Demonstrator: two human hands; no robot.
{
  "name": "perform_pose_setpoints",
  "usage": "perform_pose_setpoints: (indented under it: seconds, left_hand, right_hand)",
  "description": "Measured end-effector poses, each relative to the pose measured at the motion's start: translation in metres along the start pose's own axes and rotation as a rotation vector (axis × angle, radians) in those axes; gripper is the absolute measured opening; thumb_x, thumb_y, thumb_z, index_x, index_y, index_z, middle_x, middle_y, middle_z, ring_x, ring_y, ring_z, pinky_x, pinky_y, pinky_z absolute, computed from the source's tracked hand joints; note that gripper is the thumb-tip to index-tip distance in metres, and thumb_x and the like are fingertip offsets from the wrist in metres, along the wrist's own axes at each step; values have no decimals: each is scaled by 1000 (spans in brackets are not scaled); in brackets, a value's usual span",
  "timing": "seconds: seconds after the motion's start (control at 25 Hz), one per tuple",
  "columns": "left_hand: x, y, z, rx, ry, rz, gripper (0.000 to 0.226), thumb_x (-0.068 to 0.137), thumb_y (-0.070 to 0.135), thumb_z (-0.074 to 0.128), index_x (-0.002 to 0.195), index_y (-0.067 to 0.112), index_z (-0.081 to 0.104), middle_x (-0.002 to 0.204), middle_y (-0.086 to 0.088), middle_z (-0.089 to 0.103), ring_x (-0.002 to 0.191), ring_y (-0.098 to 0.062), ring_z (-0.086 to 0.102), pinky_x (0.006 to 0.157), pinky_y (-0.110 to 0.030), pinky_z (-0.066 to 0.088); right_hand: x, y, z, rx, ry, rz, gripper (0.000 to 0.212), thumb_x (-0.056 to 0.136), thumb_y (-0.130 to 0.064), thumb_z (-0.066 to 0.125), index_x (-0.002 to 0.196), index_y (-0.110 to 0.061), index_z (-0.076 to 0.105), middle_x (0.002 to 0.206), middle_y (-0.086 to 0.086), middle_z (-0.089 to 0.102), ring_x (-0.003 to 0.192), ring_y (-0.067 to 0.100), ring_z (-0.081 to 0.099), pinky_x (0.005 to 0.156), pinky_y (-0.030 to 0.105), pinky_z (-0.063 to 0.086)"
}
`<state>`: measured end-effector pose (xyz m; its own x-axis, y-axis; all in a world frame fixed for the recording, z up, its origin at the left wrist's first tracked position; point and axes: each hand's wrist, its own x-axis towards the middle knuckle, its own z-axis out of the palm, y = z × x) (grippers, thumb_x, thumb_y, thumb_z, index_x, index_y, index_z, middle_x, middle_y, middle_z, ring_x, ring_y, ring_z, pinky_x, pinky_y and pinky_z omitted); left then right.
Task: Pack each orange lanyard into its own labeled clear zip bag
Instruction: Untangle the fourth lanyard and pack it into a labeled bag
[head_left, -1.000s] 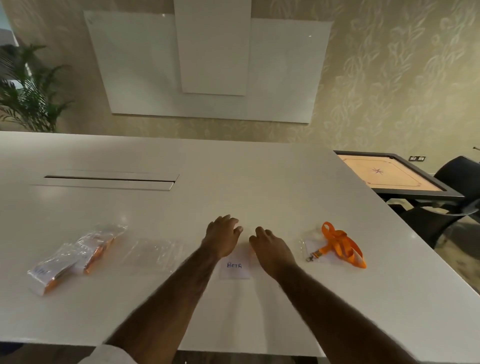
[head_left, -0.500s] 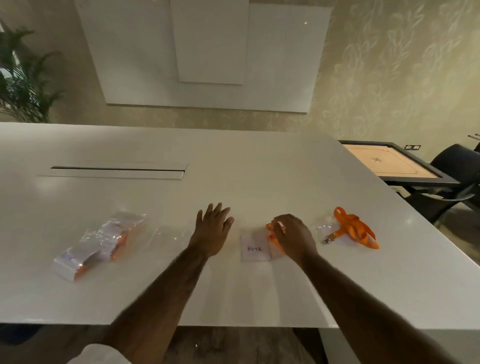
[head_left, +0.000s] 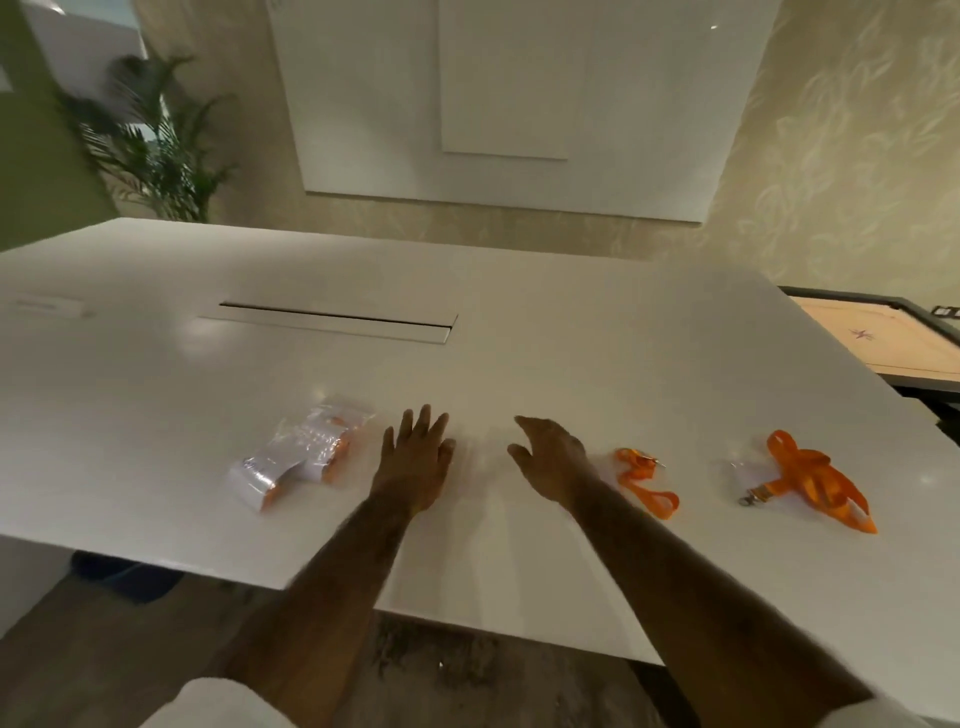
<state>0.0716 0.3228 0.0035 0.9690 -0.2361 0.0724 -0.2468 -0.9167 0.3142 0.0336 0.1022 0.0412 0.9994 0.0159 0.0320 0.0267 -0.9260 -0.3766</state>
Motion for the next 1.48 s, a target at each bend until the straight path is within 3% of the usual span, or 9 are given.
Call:
perform_pose_setpoints:
  seconds: [0.16,0.52,0.68,0.8,0.92,1.0,1.2,1.32,1.48]
  left_hand:
    - [-2,-5,7,93,-163,-26,65,104,57,12,161,29,-1,169,-2,-12,155,-26,-13,123,-52,-6]
    - [2,3,8,122,-132,29,54,110,39,18,161,25,11,170,-5,-1,156,-28,-5,124,-52,1]
    - [6,3,0,-25,-69,16,52,110,38,18,160,28,17,169,-1,4,156,-26,-3,125,-51,0]
    - [18,15,-14,-223,2,-1,50,110,40,18,159,31,20,169,2,6,156,-21,-2,124,-48,-2]
    - [32,41,-31,-444,66,23,49,110,41,19,158,35,22,168,5,9,156,-16,-1,123,-44,-4]
    - [41,63,-40,-562,86,75,48,110,42,20,157,36,21,168,6,11,156,-15,1,125,-44,-3]
    - [58,125,-46,-664,84,243,46,111,33,24,157,30,24,167,-1,18,155,-19,7,126,-49,6]
    - [61,171,-43,-899,92,245,47,110,36,28,151,17,42,156,-3,41,146,-21,36,123,-45,25]
    - [66,217,-41,-713,489,195,42,101,48,49,123,16,62,121,-1,61,105,-15,61,89,-33,51]
  right_hand:
    - [12,-26,27,-181,-237,-76,60,105,-49,29,160,-28,13,169,-1,6,155,26,-5,120,60,0]
    - [22,-23,40,-219,-221,-117,59,102,-49,37,157,-28,24,167,6,14,155,30,0,119,62,5]
    - [25,-21,32,-13,23,-131,53,101,-41,48,150,-20,41,154,5,43,145,24,34,120,43,24]
    - [32,-29,13,370,191,38,49,99,-36,57,143,-17,50,137,5,59,125,21,56,106,34,43]
    - [38,-32,-18,1034,68,258,45,94,-34,67,133,-12,57,122,13,69,97,22,68,84,34,52]
    - [33,-23,-42,1273,-66,239,36,92,-30,70,118,-5,65,114,19,72,88,26,72,83,39,55]
    - [16,6,-101,1306,-40,115,37,79,-29,77,104,-3,73,94,11,74,85,25,71,83,39,56]
    - [9,29,-133,1260,78,105,21,86,-20,72,99,-3,72,91,10,74,83,23,71,81,39,58]
    - [2,66,-167,1105,239,143,8,89,-8,67,92,-5,74,88,12,76,73,20,69,63,28,54]
